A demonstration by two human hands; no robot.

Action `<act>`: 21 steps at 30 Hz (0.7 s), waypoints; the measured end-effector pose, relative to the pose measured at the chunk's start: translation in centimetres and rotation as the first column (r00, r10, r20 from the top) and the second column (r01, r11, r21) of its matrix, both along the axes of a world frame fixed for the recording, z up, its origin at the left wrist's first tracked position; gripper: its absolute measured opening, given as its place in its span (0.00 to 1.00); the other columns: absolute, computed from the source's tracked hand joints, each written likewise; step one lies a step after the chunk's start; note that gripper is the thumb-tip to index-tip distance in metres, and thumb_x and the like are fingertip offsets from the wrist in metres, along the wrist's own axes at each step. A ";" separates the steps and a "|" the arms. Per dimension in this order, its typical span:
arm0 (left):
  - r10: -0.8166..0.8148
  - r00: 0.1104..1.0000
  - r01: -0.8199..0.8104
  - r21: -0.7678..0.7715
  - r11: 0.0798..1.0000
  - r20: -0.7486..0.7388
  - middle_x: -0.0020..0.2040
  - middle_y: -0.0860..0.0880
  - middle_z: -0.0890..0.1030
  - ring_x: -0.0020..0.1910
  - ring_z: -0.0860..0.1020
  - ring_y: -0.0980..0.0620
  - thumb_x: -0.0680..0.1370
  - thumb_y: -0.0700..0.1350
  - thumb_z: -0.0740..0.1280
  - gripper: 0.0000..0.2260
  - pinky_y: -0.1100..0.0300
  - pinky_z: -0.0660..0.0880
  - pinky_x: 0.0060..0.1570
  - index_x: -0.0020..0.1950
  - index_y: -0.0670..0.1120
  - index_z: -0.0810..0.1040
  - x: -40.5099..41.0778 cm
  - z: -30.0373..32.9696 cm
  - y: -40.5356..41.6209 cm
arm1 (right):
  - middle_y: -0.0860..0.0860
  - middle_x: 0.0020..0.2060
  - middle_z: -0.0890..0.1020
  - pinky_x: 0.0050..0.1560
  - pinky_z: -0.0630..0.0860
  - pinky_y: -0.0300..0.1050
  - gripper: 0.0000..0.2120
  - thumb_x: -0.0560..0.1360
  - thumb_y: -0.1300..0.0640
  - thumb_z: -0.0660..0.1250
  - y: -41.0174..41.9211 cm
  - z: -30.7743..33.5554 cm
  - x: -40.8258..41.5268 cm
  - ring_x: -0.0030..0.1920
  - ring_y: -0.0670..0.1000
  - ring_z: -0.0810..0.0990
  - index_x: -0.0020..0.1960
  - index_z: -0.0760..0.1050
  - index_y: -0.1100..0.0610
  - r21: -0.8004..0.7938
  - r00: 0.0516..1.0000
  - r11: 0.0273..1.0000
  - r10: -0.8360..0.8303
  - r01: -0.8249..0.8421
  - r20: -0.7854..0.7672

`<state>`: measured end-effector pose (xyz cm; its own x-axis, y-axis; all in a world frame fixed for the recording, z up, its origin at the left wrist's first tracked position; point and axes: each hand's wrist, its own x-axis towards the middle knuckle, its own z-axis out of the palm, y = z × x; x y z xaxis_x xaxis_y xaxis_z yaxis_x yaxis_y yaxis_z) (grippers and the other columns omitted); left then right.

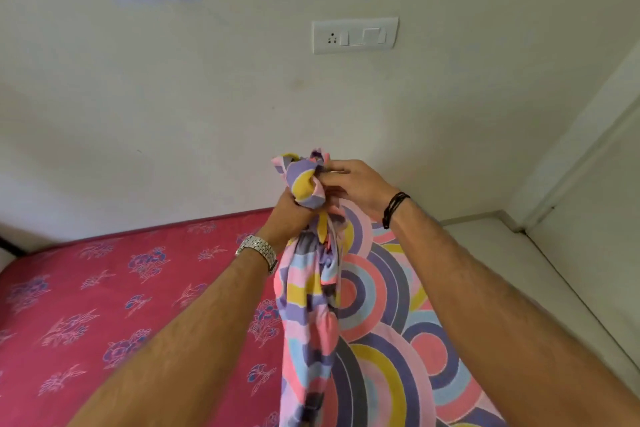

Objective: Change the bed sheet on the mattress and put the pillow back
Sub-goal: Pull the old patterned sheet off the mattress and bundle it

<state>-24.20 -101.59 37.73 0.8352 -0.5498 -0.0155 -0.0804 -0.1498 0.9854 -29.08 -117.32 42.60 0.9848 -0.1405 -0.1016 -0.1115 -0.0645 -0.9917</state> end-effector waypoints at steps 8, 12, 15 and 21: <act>-0.112 0.844 -0.186 -0.481 0.857 -0.525 0.67 0.38 0.80 0.64 0.79 0.35 0.79 0.40 0.67 0.19 0.39 0.75 0.66 0.70 0.40 0.77 0.1 5.6 -3.6 | 0.58 0.68 0.72 0.63 0.74 0.56 0.32 0.73 0.53 0.61 -2.8 -9.9 -1.0 0.65 0.62 0.75 0.76 0.59 0.53 -0.594 0.993 0.805 -0.068 -0.003 -0.097; -0.178 0.831 -0.118 -0.480 0.869 -0.527 0.67 0.36 0.79 0.65 0.78 0.35 0.83 0.45 0.63 0.17 0.40 0.74 0.67 0.70 0.40 0.78 0.6 6.3 -2.9 | 0.56 0.53 0.82 0.49 0.76 0.50 0.20 0.71 0.49 0.61 -3.2 -10.8 0.2 0.51 0.58 0.79 0.58 0.78 0.57 -0.530 0.977 0.842 -0.183 0.098 -0.111; -0.043 0.852 -0.214 -0.420 0.882 -0.522 0.64 0.36 0.81 0.58 0.82 0.37 0.80 0.43 0.67 0.18 0.41 0.76 0.65 0.67 0.36 0.79 2.0 4.5 -1.3 | 0.51 0.50 0.82 0.49 0.73 0.46 0.13 0.79 0.61 0.59 -4.8 -9.2 0.0 0.52 0.55 0.80 0.58 0.80 0.57 -0.359 0.918 0.877 -0.380 0.319 -0.114; 0.171 0.985 -0.169 0.067 0.983 -0.031 0.53 0.43 0.84 0.47 0.84 0.49 0.69 0.39 0.79 0.34 0.44 0.82 0.53 0.71 0.40 0.67 1.3 -0.2 -0.9 | 0.55 0.50 0.87 0.54 0.80 0.57 0.22 0.69 0.50 0.56 -5.0 -4.8 1.5 0.52 0.60 0.83 0.52 0.83 0.56 -0.251 0.879 0.848 -0.477 0.467 0.025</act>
<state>-22.91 -102.52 37.51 0.9146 -0.3967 -0.0784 -0.0123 -0.2212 0.9751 -27.57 -122.31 37.82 0.7896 -0.6124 -0.0381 -0.2256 -0.2320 -0.9462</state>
